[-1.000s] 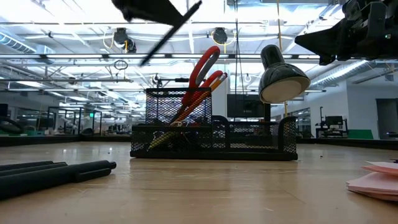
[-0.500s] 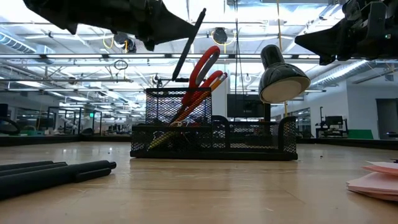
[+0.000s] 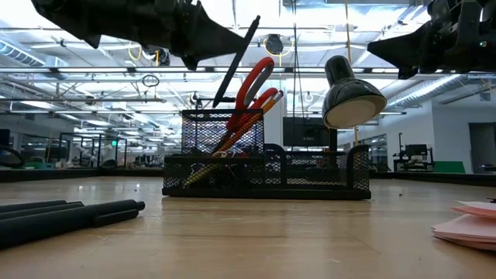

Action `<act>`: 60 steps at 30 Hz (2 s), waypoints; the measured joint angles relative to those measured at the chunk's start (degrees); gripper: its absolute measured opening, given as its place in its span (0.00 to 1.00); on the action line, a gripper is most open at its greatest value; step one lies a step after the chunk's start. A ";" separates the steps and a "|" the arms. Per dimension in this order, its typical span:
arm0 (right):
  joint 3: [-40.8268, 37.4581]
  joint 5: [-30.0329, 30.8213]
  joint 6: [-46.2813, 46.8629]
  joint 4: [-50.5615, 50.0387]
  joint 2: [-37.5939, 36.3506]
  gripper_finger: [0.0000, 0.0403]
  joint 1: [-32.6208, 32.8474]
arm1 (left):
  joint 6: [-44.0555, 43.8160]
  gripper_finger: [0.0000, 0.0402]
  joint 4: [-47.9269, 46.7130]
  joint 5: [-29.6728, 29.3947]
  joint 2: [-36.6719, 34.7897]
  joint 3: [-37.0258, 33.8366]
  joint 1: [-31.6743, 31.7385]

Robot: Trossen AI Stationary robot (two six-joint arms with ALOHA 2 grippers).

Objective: Pick and place office supplies into organizer
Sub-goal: Put the black pen into the black desk organizer

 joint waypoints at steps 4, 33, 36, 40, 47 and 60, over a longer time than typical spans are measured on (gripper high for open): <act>-0.02 -0.02 -0.02 0.02 0.00 0.00 0.00 | -0.04 0.01 0.29 -1.61 2.18 0.01 -0.95; -0.01 -0.07 0.81 -0.63 0.02 0.00 0.00 | -4.04 0.19 1.81 -4.82 12.38 0.01 -0.17; -0.01 -0.07 0.81 -0.61 0.01 0.00 0.00 | -4.08 0.23 1.82 -4.63 12.38 0.01 -0.15; -0.01 -0.07 0.81 -0.61 0.00 0.00 0.00 | -4.11 0.25 1.85 -4.63 12.38 0.01 -0.18; -0.02 -0.07 0.81 -0.31 0.02 0.00 0.00 | -2.72 0.26 -2.24 -6.45 6.56 0.01 -0.82; -0.01 -0.11 0.85 -0.71 0.06 0.00 0.00 | -39.18 0.26 -62.44 -25.77 -6.84 12.29 -19.82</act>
